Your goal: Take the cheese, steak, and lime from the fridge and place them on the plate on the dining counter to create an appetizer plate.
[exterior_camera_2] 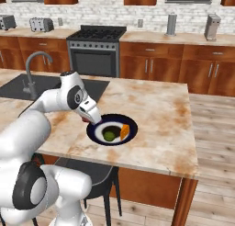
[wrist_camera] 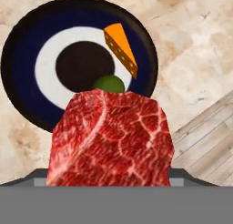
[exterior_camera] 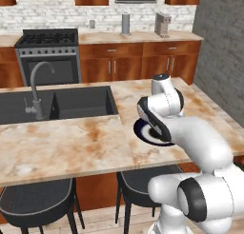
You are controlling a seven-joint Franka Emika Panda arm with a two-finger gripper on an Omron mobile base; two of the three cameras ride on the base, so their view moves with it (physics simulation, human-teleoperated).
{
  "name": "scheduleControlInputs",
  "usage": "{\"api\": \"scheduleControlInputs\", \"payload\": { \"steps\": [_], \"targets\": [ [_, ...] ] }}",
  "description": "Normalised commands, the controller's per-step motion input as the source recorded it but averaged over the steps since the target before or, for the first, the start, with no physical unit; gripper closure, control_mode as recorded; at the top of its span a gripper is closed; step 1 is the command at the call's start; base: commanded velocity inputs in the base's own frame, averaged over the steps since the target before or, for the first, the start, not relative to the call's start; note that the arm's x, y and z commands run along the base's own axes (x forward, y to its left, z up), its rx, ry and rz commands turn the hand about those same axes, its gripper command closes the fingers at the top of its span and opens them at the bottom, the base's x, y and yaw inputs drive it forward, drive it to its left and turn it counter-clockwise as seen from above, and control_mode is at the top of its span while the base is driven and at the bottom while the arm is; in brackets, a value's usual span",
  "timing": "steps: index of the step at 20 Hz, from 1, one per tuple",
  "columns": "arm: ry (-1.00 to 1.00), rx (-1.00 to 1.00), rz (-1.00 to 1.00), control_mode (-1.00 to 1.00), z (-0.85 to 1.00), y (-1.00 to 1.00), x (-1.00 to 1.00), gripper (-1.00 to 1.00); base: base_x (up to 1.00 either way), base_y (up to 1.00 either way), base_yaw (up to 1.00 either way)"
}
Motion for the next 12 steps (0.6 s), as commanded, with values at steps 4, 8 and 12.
{"api": "scheduleControlInputs", "payload": {
  "steps": [4,8,12],
  "targets": [
    [0.02,0.01,-0.17,-1.0,-0.43,0.0,0.54,1.0,0.0,0.0,0.0],
    [0.0,0.0,-0.18,-1.0,-0.47,0.0,0.56,1.0,0.0,0.0,0.0],
    [0.0,0.0,-0.15,-1.0,-0.55,-0.01,0.53,1.0,0.0,0.0,0.0]
  ]
}}
